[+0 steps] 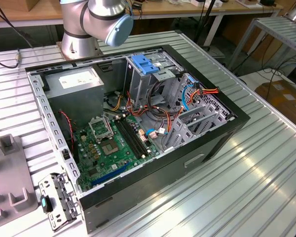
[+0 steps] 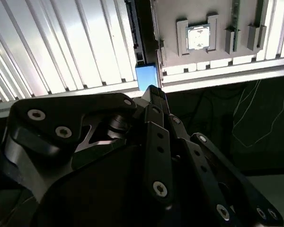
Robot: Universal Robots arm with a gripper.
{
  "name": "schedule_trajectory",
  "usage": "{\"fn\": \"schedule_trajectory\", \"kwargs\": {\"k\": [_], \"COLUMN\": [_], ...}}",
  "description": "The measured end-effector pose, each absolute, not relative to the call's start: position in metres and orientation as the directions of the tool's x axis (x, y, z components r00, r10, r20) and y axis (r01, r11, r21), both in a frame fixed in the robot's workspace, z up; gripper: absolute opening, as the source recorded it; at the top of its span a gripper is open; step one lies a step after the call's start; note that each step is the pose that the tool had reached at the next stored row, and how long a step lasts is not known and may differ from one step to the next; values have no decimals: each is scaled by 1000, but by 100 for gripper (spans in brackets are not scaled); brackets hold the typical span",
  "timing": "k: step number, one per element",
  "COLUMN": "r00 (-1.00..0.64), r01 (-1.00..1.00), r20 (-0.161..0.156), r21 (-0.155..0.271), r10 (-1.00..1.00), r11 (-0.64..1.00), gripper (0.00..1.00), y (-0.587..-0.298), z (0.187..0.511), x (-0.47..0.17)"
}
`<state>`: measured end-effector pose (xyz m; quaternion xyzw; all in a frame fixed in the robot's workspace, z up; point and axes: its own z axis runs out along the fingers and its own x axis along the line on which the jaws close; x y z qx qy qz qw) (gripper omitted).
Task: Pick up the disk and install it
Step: 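Pick up the disk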
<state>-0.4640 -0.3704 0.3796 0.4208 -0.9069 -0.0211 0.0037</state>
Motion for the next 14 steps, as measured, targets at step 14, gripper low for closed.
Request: {"fn": "schedule_trajectory", "kwargs": {"k": [14], "r00": [-295], "r01": [-955], "r20": [-10], "r21": [41], "r10": [-955], "r11": [294], "gripper": [48], "y": [-370], "z": [367], "x": [-464]}}
